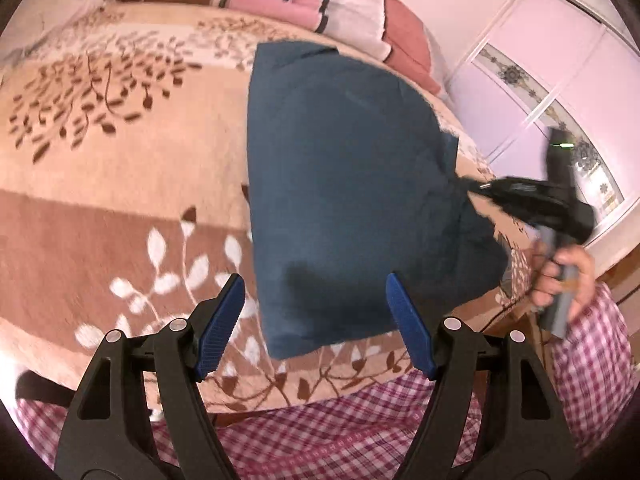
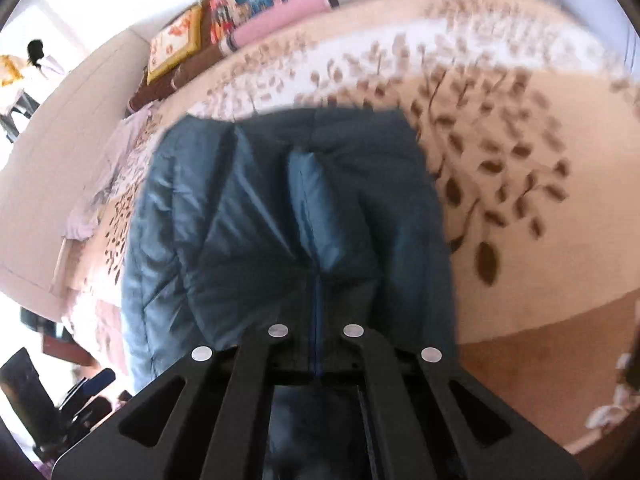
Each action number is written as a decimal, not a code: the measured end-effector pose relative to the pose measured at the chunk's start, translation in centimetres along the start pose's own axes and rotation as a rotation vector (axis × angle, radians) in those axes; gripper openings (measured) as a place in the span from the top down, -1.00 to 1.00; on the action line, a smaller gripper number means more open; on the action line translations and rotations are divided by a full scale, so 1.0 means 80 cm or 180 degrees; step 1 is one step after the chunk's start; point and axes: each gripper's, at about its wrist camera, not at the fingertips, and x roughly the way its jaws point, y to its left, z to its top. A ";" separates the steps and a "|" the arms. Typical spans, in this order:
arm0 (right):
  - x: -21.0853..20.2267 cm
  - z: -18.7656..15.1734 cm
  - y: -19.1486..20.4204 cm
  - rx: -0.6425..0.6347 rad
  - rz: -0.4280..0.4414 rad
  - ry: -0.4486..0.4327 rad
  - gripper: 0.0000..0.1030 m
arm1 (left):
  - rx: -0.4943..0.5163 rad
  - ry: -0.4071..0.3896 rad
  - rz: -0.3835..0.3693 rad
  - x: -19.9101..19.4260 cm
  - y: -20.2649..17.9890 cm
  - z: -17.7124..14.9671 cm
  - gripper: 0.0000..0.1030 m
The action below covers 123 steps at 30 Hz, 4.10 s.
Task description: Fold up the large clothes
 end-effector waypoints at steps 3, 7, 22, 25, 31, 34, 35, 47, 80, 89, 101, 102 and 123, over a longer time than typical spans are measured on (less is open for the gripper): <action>-0.047 -0.025 0.022 -0.0175 0.0047 -0.0215 0.98 | 0.0014 0.0154 0.0033 0.020 -0.002 -0.007 -0.39; -0.063 -0.068 0.042 -0.0391 0.0183 -0.0135 0.98 | 0.0021 0.0269 0.0113 0.034 0.001 -0.012 -0.39; 0.042 -0.131 -0.011 0.0065 -0.0030 0.0385 1.00 | 0.0082 0.0393 0.0219 0.054 0.006 -0.013 -0.45; 0.046 -0.131 -0.022 0.0185 0.0099 0.0395 1.00 | 0.0085 0.0398 0.0209 0.055 0.006 -0.015 -0.46; 0.048 -0.132 -0.031 0.0292 0.0191 0.0369 1.00 | 0.0080 0.0380 0.0191 0.057 0.007 -0.017 -0.46; 0.048 -0.131 -0.028 0.0288 0.0172 0.0358 1.00 | 0.0069 0.0377 0.0187 0.058 0.008 -0.018 -0.46; 0.048 -0.132 -0.027 0.0289 0.0170 0.0355 1.00 | 0.0070 0.0378 0.0188 0.057 0.008 -0.018 -0.46; 0.026 -0.124 -0.017 0.0250 0.0082 0.0285 1.00 | -0.0156 0.0100 0.0015 0.020 0.011 0.010 -0.60; 0.085 -0.039 -0.084 0.1220 0.0700 0.0448 -0.73 | -0.0571 0.0417 -0.0596 0.103 0.036 0.076 -0.90; 0.090 -0.053 -0.078 0.1238 0.0883 0.0404 -0.37 | -0.0359 0.0440 -0.0534 0.118 0.025 0.083 -0.92; 0.077 -0.053 -0.054 0.1115 0.1195 0.0249 0.14 | 0.0109 0.0034 -0.0126 0.079 0.017 0.106 -0.34; 0.078 -0.051 -0.047 0.1089 0.1210 0.0239 0.14 | 0.0118 -0.0001 -0.0090 0.073 0.024 0.109 -0.34; 0.169 0.013 0.101 0.0437 0.0963 0.0448 0.13 | -0.0105 -0.0335 0.0464 0.023 0.141 0.128 -0.32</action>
